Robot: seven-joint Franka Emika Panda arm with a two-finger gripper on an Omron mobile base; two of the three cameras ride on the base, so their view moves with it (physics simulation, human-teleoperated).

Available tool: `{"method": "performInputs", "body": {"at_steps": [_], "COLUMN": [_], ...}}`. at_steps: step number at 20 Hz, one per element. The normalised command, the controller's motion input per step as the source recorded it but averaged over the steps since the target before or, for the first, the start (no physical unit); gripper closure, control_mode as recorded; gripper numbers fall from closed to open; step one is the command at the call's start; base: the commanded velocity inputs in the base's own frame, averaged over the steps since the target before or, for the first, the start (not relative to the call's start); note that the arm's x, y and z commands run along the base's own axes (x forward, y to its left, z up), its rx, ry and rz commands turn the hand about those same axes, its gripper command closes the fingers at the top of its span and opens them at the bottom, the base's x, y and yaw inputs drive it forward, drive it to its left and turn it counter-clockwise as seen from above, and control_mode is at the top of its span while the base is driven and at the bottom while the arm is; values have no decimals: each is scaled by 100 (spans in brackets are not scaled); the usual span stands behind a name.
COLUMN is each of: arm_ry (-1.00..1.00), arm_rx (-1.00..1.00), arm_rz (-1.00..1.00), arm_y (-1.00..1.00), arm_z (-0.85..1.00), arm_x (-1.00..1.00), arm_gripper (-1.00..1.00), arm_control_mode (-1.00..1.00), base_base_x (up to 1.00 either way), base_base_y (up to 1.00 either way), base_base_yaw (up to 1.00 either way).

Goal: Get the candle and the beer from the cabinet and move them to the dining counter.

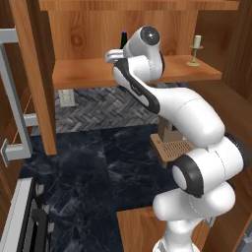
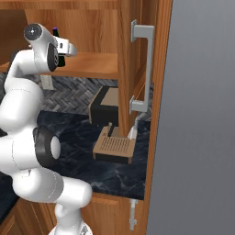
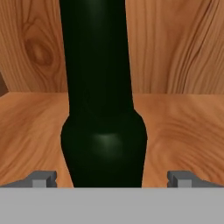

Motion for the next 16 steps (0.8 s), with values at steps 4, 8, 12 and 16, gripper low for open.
{"method": "performInputs", "body": {"at_steps": [4,8,12,16], "arm_ry": [0,0,-1,-3], "arm_rx": [0,0,0,0], "arm_rz": [0,0,0,1], "arm_y": [2,3,3,8], "arm_z": [-2,-2,0,0], "arm_x": [6,2,1,1], "arm_gripper": [-100,-100,-100,100], "arm_control_mode": [-100,-100,-100,-100], "base_base_x": [0,0,0,0], "base_base_y": [0,0,0,0], "base_base_yaw": [0,0,0,0]}}
